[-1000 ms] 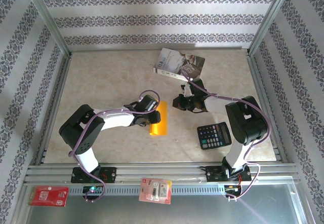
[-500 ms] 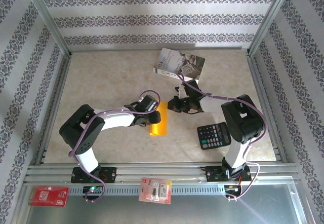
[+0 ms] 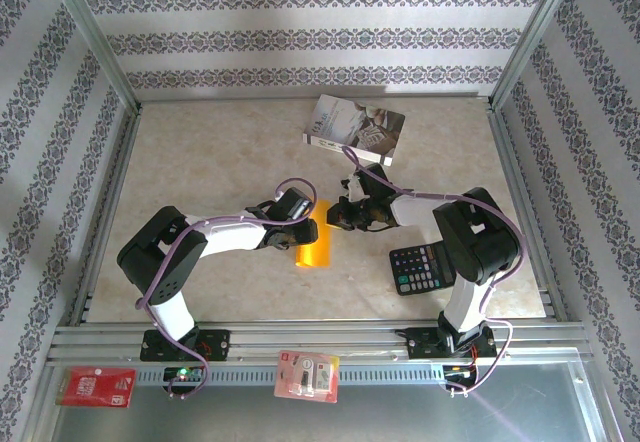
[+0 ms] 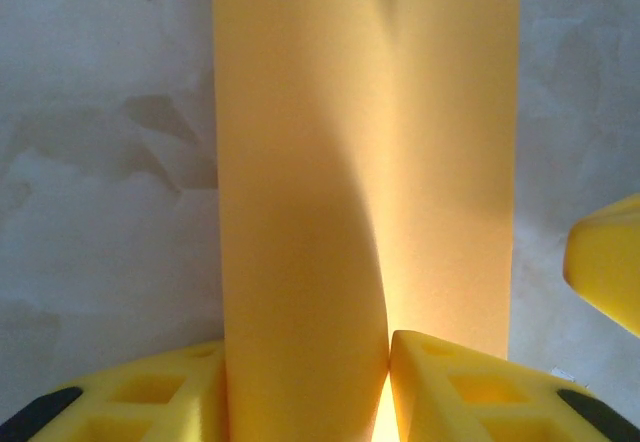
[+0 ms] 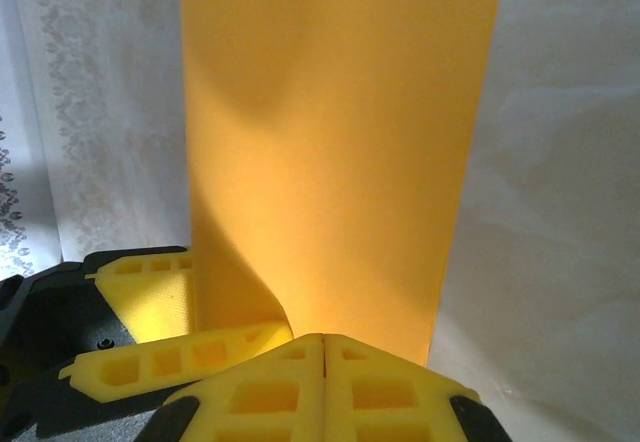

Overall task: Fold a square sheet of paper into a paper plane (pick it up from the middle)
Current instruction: First fold the square sheet of paper in half at the center of the table, then hold the square sheet of paper at the center of the table.

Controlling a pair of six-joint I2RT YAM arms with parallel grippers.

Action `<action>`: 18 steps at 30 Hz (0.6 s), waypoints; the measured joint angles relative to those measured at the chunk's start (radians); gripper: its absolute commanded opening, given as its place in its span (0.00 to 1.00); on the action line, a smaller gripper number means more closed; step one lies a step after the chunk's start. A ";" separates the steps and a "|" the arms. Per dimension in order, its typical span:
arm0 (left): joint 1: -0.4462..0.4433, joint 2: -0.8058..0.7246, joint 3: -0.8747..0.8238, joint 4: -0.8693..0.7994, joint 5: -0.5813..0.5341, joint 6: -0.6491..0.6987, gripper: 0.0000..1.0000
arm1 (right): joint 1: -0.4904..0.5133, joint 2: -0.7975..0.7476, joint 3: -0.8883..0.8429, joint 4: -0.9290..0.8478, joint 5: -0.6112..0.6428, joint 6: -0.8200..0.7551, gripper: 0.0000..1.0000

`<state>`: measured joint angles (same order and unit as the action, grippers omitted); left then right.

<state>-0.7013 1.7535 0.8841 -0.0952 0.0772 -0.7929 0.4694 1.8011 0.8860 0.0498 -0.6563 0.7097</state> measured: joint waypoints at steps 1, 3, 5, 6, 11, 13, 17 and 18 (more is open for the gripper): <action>0.000 0.000 0.000 0.000 0.000 0.000 0.43 | 0.000 0.000 0.000 0.000 0.000 0.000 0.00; 0.000 0.000 0.000 0.000 0.000 0.000 0.43 | 0.000 0.000 0.000 0.000 0.000 0.000 0.00; 0.000 0.000 0.000 0.000 0.000 0.000 0.43 | 0.000 0.000 0.000 0.000 0.000 0.000 0.00; 0.000 0.000 0.000 0.000 0.000 0.000 0.43 | 0.000 0.000 0.000 0.000 0.000 0.000 0.00; 0.000 0.001 0.000 0.001 0.000 0.000 0.43 | 0.000 0.000 -0.001 0.001 0.000 0.003 0.00; 0.000 0.001 0.000 0.002 0.000 0.000 0.43 | 0.000 0.000 -0.001 0.002 0.000 0.003 0.00; 0.000 0.001 0.000 0.002 0.000 0.000 0.43 | 0.000 0.000 -0.005 0.006 0.000 0.003 0.00; 0.000 0.002 0.000 0.002 0.000 -0.001 0.43 | 0.000 0.000 -0.007 0.006 0.000 0.004 0.00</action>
<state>-0.7013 1.7550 0.8837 -0.0933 0.0769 -0.7937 0.4694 1.8011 0.8791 0.0559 -0.6563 0.7139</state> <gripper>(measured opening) 0.428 0.050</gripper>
